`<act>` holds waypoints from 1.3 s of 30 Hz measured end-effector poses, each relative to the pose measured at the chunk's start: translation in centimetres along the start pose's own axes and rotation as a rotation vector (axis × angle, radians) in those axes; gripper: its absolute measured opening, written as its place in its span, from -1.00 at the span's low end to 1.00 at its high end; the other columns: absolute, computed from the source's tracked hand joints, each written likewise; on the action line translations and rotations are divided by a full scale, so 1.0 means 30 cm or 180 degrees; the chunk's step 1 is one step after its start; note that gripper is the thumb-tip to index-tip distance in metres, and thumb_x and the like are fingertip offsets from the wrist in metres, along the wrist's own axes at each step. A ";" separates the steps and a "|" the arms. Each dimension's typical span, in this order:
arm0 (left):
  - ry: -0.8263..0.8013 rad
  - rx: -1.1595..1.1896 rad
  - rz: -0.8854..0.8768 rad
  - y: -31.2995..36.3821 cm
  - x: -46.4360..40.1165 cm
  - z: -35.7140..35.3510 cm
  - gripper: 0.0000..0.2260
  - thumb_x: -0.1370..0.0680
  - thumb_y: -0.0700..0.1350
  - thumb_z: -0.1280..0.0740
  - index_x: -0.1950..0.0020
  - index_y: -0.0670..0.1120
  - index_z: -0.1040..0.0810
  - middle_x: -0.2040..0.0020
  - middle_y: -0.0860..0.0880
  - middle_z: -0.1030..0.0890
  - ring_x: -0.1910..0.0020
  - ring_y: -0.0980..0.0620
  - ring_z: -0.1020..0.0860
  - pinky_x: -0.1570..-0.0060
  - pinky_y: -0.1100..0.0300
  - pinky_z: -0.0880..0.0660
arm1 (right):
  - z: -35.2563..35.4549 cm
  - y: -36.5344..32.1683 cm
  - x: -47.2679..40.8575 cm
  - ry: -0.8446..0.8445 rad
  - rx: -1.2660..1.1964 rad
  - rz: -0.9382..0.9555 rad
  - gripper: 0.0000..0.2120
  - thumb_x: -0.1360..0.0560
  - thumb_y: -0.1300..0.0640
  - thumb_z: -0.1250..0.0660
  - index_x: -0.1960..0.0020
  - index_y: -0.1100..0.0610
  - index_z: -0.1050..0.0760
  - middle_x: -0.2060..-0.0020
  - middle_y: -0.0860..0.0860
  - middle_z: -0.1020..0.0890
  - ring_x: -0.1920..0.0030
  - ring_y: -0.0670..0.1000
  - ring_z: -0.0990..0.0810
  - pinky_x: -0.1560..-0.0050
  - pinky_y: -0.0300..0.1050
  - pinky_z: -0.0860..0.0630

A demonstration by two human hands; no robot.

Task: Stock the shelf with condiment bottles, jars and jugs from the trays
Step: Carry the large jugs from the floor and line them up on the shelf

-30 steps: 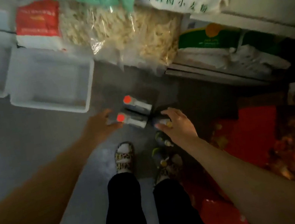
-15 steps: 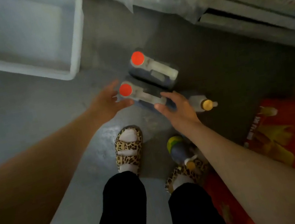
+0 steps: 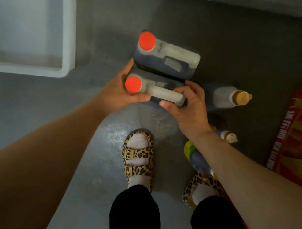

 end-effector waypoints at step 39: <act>0.0088 -0.1024 0.0013 1.492 0.805 0.212 -0.38 -0.17 0.26 -0.62 -0.07 0.09 -0.43 0.00 0.13 -0.56 -0.02 0.11 -0.54 0.08 0.18 -0.44 | 1.056 -1.242 0.545 0.0020 0.1338 0.0643 -0.33 -0.34 -0.41 -0.22 -0.26 0.01 -0.52 -0.02 -0.05 -0.65 0.05 -0.08 -0.62 0.12 -0.16 -0.60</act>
Point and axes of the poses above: each hand's wrist, its own x-axis away from the middle knuckle, its own z-axis out of the back of the hand, y = z × x, the point moved 8 cm from there along -x, towards the middle knuckle
